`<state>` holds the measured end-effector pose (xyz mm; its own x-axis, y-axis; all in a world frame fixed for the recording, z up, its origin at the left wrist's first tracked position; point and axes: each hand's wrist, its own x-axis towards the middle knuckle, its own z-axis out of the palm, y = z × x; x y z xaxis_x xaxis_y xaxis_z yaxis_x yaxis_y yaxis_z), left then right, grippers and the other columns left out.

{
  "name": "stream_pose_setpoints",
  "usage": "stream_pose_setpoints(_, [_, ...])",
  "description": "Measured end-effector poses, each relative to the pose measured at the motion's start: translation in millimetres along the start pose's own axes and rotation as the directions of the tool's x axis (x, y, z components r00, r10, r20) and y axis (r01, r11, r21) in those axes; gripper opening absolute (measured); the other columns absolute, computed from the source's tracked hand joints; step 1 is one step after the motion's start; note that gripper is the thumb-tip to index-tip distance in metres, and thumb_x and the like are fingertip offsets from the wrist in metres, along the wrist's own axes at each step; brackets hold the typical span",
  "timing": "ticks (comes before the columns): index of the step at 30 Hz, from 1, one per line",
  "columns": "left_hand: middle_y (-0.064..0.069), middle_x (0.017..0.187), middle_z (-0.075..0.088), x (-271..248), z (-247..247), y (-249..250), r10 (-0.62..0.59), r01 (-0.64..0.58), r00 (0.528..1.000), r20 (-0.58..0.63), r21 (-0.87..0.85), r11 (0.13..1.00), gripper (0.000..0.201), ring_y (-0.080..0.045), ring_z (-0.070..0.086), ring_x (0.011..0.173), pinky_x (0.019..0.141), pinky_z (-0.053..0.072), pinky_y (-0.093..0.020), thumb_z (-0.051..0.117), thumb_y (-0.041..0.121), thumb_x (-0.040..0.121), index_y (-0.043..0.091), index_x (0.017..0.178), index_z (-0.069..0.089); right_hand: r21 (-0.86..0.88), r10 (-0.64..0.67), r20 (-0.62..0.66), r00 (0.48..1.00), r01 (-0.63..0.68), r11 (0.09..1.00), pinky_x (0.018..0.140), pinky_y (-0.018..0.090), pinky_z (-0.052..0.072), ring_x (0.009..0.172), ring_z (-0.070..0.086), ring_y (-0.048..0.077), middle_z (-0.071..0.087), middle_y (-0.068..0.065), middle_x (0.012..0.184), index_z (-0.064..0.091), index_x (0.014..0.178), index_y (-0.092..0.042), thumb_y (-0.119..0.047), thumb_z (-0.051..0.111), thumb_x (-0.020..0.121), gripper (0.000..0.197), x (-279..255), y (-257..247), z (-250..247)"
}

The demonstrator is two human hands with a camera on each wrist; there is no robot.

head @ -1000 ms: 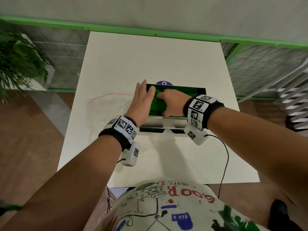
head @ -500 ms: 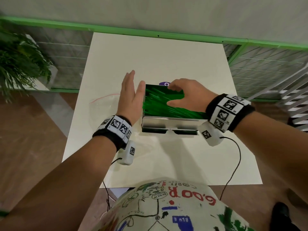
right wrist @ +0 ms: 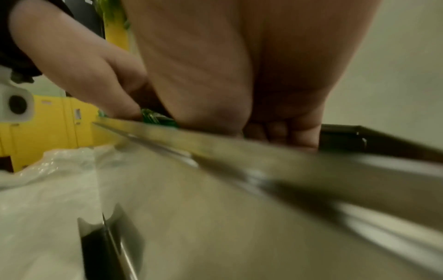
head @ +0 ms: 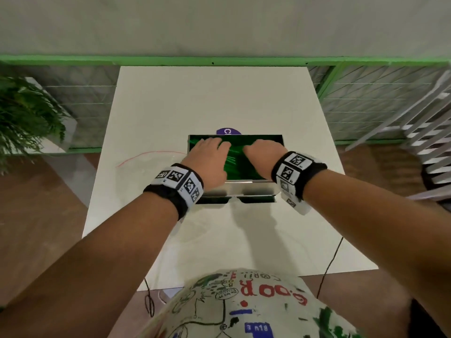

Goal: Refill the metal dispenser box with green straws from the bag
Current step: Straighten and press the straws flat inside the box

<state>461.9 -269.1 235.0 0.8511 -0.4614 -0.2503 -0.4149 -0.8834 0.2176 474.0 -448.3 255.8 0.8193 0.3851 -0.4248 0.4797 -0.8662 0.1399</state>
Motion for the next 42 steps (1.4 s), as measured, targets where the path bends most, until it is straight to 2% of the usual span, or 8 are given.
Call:
stream_pose_setpoints(8, [-0.015, 0.110, 0.061, 33.0, -18.4, 17.7, -0.147, 0.106, 0.952, 0.270, 0.162, 0.981, 0.063, -0.034, 0.063, 0.098, 0.079, 0.051, -0.042, 0.069, 0.017, 0.084, 0.010, 0.140, 0.041, 0.283, -0.032, -0.003, 0.999, 0.032, 0.958, 0.076, 0.035, 0.051, 0.097, 0.065, 0.032, 0.067, 0.015, 0.109, 0.063, 0.116, -0.010, -0.006, 0.050, 0.091, 0.028, 7.5, 25.5, 4.1])
stream_pose_setpoints(11, [-0.010, 0.084, 0.055, 39.1, -18.4, 21.6, -0.189, 0.141, 0.936, 0.297, 0.177, 0.974, 0.031, -0.028, 0.059, 0.076, 0.065, 0.052, -0.038, 0.062, 0.005, 0.087, 0.006, 0.116, 0.050, 0.519, 0.004, -0.242, 0.970, 0.127, 0.845, 0.083, 0.037, 0.054, 0.094, 0.066, 0.029, 0.072, 0.010, 0.104, 0.068, 0.114, -0.014, -0.002, 0.047, 0.088, 0.035, -2.1, 52.2, -0.7])
stream_pose_setpoints(14, [-0.009, 0.079, 0.052, 42.5, -18.4, 22.4, -0.204, 0.155, 0.936, 0.288, 0.184, 0.971, 0.019, -0.026, 0.056, 0.073, 0.064, 0.050, -0.038, 0.058, -0.002, 0.088, 0.007, 0.101, 0.047, 0.659, 0.169, -0.449, 0.878, 0.197, 0.726, 0.086, 0.035, 0.054, 0.090, 0.067, 0.018, 0.074, 0.001, 0.098, 0.071, 0.108, -0.013, -0.003, 0.052, 0.090, 0.028, -20.3, 86.6, 3.5])
stream_pose_setpoints(21, [-0.011, 0.093, 0.060, 42.9, -27.3, 5.5, -0.199, 0.166, 0.939, 0.280, 0.135, 0.977, 0.022, -0.028, 0.062, 0.083, 0.068, 0.052, -0.041, 0.061, 0.000, 0.087, 0.008, 0.106, 0.053, 0.826, 0.225, -0.243, 0.944, 0.080, 0.558, 0.089, 0.035, 0.055, 0.093, 0.066, 0.015, 0.069, -0.003, 0.110, 0.065, 0.115, -0.022, -0.029, 0.064, 0.092, 0.024, -35.1, 121.8, 58.8])
stream_pose_setpoints(27, [-0.013, 0.126, 0.055, 48.3, -8.2, 20.8, -0.186, 0.151, 0.919, 0.347, 0.123, 0.981, 0.078, -0.030, 0.062, 0.105, 0.087, 0.059, -0.047, 0.072, 0.018, 0.081, 0.016, 0.150, 0.035, 0.956, 0.287, -0.120, 0.951, 0.032, 0.292, 0.089, 0.022, 0.048, 0.100, 0.065, 0.012, 0.069, -0.006, 0.111, 0.066, 0.115, -0.025, -0.025, 0.058, 0.097, 0.019, -34.7, 109.8, 90.9])
stream_pose_setpoints(31, [-0.017, 0.131, 0.053, 66.8, 1.3, 37.1, -0.217, 0.174, 0.902, 0.373, 0.147, 0.974, 0.087, -0.034, 0.062, 0.112, 0.093, 0.058, -0.046, 0.073, 0.016, 0.083, 0.014, 0.156, 0.026, 0.988, 0.284, -0.038, 0.958, -0.006, 0.152, 0.089, 0.029, 0.049, 0.100, 0.064, 0.016, 0.068, -0.004, 0.113, 0.067, 0.113, -0.024, -0.017, 0.056, 0.096, 0.021, -29.8, 115.3, 113.0])
stream_pose_setpoints(38, [-0.004, 0.097, 0.064, 72.3, -13.6, 37.1, -0.199, 0.166, 0.917, 0.346, 0.122, 0.979, 0.028, -0.022, 0.063, 0.089, 0.072, 0.050, -0.034, 0.075, 0.008, 0.083, 0.015, 0.106, 0.060, 0.995, 0.280, 0.096, 0.955, -0.097, -0.008, 0.090, 0.030, 0.046, 0.109, 0.056, 0.014, 0.062, 0.002, 0.120, 0.063, 0.122, -0.013, 0.005, 0.049, 0.091, 0.039, 4.4, 143.8, 107.3])
stream_pose_setpoints(42, [0.009, 0.079, 0.060, 58.6, -24.8, 34.6, -0.154, 0.160, 0.948, 0.278, -0.001, 0.987, 0.028, -0.007, 0.058, 0.072, 0.057, 0.036, -0.024, 0.073, 0.009, 0.084, 0.030, 0.085, 0.054, 0.990, 0.261, 0.142, 0.955, -0.141, -0.024, 0.089, 0.033, 0.048, 0.102, 0.057, 0.018, 0.061, 0.006, 0.118, 0.064, 0.121, -0.010, 0.001, 0.051, 0.091, 0.035, 28.4, 154.8, 103.3])
